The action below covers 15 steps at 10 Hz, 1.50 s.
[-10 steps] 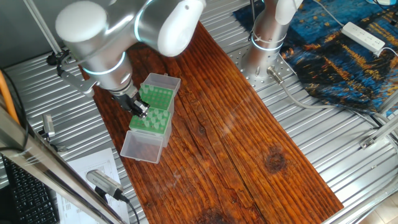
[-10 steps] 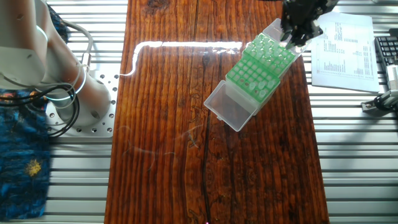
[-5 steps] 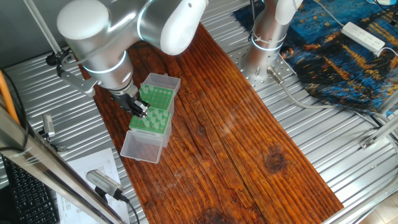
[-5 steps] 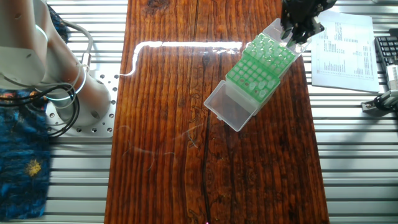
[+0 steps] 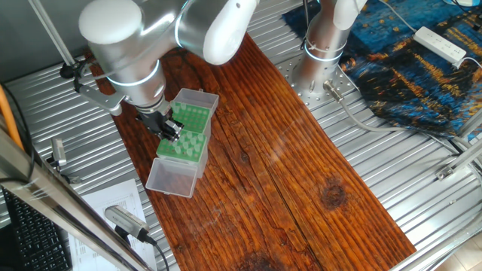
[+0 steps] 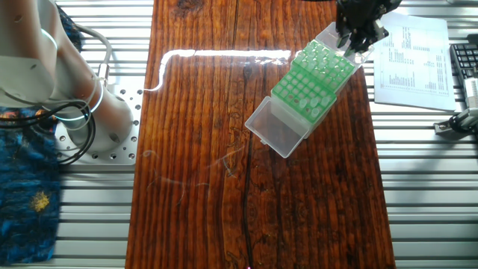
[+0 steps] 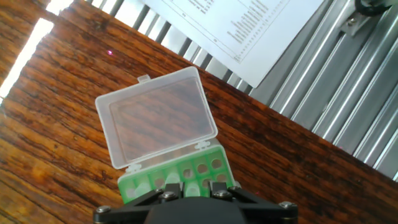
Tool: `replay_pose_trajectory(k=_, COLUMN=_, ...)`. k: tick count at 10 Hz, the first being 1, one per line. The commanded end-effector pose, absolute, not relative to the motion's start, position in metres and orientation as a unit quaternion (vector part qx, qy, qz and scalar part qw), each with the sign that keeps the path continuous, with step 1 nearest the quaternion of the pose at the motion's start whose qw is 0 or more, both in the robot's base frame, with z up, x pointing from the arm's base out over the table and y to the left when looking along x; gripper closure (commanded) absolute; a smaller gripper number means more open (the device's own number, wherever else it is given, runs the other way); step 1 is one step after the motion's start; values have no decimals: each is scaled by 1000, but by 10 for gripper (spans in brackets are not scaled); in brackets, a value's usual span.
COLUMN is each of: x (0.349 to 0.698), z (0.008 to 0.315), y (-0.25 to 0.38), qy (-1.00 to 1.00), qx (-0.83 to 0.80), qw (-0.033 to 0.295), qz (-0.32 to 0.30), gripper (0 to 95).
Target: Transfer all large pipette tips from one holder to another
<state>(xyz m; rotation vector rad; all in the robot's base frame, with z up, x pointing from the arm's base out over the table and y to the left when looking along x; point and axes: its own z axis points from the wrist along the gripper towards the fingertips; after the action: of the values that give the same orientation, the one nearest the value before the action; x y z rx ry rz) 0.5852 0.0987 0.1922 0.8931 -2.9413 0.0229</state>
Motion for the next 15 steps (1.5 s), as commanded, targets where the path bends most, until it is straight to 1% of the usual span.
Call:
replay_pose_trajectory(k=1, x=579, z=197, y=99, qy=-946, qx=320, qw=48, qz=-16, gripper=760)
replay_pose_trajectory(k=2, x=575, z=198, y=100, qy=-946, qx=319, qw=51, qz=-17, gripper=760)
replay_pose_trajectory(k=5, x=557, z=193, y=99, qy=-946, qx=321, qw=42, qz=-19, gripper=760)
replay_pose_trajectory(k=6, x=543, z=190, y=99, qy=-947, qx=318, qw=38, qz=-15, gripper=760)
replay_pose_trajectory(k=8, x=528, z=184, y=99, qy=-947, qx=319, qw=29, qz=-11, gripper=760)
replay_pose_trajectory(k=12, x=530, z=177, y=95, qy=-948, qx=317, qw=25, qz=6, gripper=760)
replay_pose_trajectory(k=15, x=529, z=175, y=88, qy=-947, qx=321, qw=17, qz=8, gripper=760)
